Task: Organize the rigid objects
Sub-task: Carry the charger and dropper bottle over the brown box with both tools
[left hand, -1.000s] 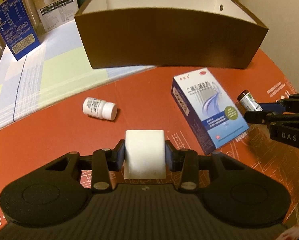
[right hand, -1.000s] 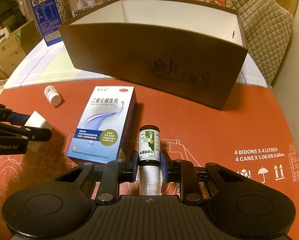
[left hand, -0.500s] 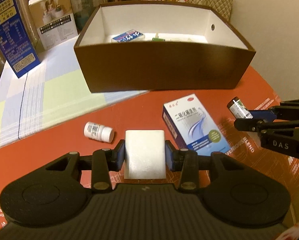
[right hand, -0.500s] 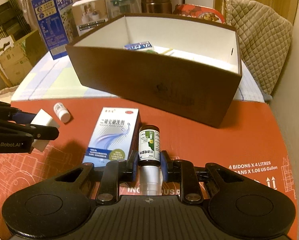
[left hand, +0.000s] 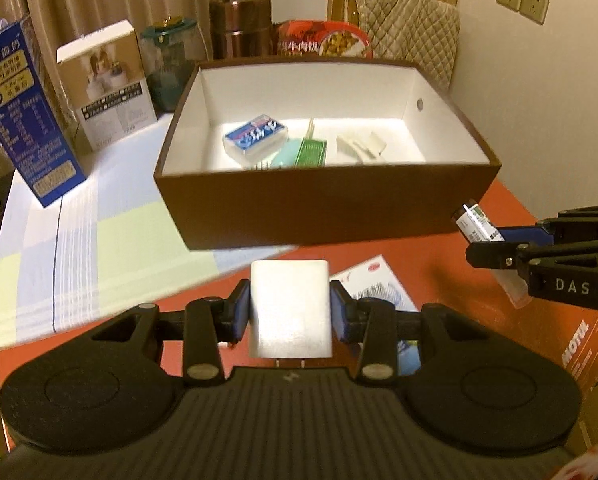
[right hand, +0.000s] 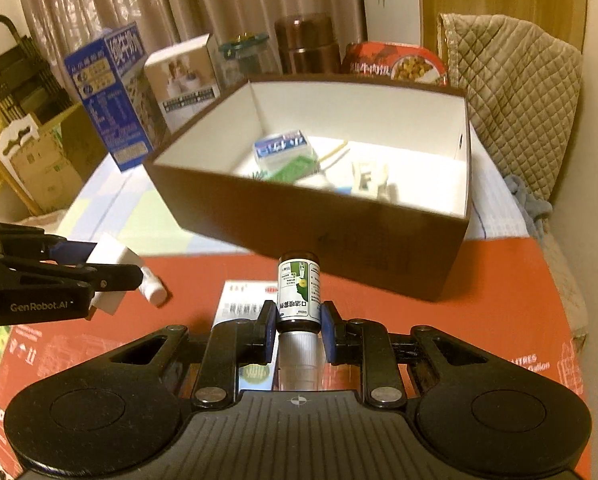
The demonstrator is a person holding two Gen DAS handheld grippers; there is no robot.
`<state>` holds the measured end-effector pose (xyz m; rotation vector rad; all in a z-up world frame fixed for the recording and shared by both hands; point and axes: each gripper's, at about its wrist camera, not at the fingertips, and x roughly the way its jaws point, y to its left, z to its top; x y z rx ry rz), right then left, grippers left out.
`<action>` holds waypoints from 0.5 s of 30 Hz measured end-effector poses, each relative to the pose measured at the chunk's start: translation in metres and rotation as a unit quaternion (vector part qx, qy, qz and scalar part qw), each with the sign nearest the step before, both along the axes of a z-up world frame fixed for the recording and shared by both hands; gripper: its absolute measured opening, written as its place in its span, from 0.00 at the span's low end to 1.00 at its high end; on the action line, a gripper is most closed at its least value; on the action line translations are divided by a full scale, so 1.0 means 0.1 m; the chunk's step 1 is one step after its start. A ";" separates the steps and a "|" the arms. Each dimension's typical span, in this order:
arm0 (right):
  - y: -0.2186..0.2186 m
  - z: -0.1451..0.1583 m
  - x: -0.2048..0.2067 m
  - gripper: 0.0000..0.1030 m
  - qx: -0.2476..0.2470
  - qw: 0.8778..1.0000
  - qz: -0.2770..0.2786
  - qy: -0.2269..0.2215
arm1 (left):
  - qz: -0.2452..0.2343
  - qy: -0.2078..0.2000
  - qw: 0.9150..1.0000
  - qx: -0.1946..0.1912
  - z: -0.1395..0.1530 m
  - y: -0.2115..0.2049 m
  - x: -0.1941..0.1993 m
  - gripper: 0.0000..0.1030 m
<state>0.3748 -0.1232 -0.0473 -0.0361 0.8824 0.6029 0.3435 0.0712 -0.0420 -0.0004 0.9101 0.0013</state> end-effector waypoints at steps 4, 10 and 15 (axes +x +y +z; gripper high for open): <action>-0.02 0.12 0.13 0.19 0.008 1.000 -0.003 -0.009 | -0.001 -0.013 1.000 0.003 0.11 0.02 0.12 0.35; -0.03 0.29 0.36 0.19 0.022 0.999 -0.015 -0.025 | 0.004 -0.031 0.999 0.004 0.26 0.07 0.31 0.35; -0.04 0.41 0.62 0.19 0.029 0.998 -0.028 -0.038 | 0.007 -0.044 0.999 0.010 0.36 0.12 0.50 0.35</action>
